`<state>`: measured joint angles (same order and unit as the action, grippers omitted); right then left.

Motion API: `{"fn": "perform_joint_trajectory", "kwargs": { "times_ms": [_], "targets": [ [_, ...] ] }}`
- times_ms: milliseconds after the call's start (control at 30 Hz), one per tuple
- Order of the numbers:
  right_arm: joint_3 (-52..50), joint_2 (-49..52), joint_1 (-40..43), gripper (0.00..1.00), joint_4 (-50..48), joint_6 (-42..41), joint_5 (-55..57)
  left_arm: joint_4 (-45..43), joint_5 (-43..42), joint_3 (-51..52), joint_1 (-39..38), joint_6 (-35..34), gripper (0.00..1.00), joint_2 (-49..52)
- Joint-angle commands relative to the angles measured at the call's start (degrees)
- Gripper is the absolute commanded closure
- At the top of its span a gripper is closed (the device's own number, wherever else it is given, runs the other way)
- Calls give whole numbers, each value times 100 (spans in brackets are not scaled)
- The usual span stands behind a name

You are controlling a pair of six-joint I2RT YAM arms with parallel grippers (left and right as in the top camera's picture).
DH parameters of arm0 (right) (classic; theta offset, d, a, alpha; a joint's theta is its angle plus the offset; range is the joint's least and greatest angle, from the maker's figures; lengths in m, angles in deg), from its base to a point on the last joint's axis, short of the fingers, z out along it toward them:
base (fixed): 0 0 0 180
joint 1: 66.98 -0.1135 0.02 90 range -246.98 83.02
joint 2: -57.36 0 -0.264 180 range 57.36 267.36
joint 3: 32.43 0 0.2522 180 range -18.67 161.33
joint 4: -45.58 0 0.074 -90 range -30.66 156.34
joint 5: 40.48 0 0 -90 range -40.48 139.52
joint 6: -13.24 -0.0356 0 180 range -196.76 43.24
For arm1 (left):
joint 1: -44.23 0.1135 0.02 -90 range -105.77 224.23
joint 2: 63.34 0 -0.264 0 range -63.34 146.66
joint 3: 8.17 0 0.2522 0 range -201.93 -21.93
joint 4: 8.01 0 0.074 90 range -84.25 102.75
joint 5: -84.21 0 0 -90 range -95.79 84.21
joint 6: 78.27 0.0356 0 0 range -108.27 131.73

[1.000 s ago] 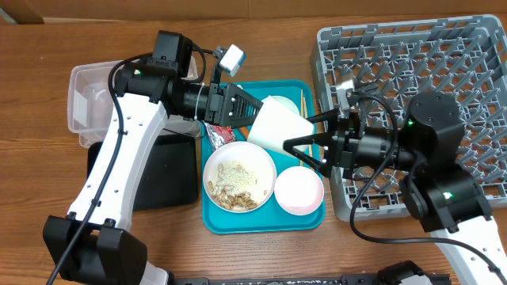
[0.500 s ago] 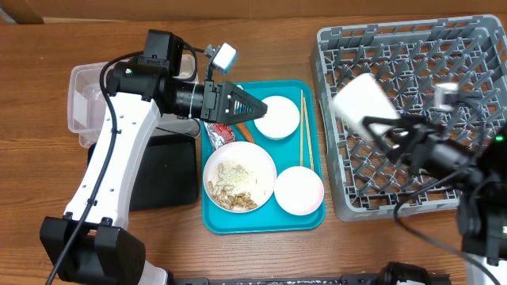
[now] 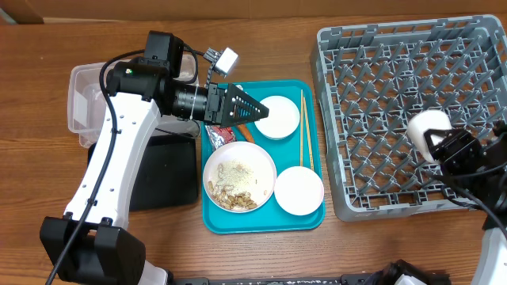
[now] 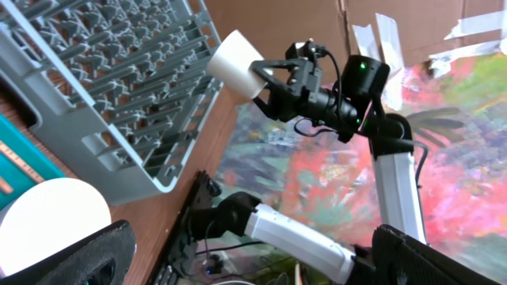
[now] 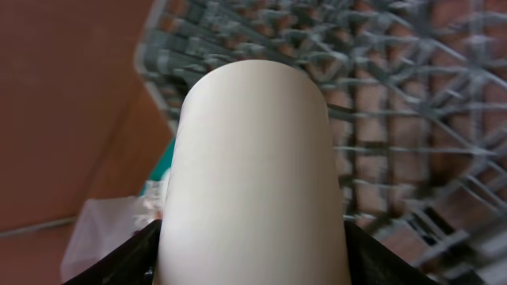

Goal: Sort waste into correct bins and load items into the dishwasher
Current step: 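Place the white cup into the grey dish rack with the right gripper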

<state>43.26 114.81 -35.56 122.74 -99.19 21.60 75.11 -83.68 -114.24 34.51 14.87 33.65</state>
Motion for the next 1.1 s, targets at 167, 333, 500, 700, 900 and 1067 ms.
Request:
{"fn": "perform_joint_trajectory", "kwargs": {
  "times_ms": [167, 333, 500, 700, 900, 1067],
  "targets": [
    [153, 726, 15, 46, 549, 190, 1228, 114, 334, -118, -7, -11, 2, -101],
    [153, 1174, -105, 46, 678, 238, 1180, 136, 398, -118, -7, -11, 2, -101],
    [153, 1458, -570, 45, 579, 323, 1137, 136, 424, -118, -7, -13, 2, -101],
    [153, 1606, -973, 39, 372, 264, 1764, 168, 485, -118, -57, -11, 2, -101],
    [157, 1628, -984, 22, 105, 289, 1641, 203, 623, -118, -179, 31, 2, -103],
    [466, 1626, -984, 14, 205, 516, 1141, 269, 968, -118, -334, 31, 2, -101]
  ]
}}
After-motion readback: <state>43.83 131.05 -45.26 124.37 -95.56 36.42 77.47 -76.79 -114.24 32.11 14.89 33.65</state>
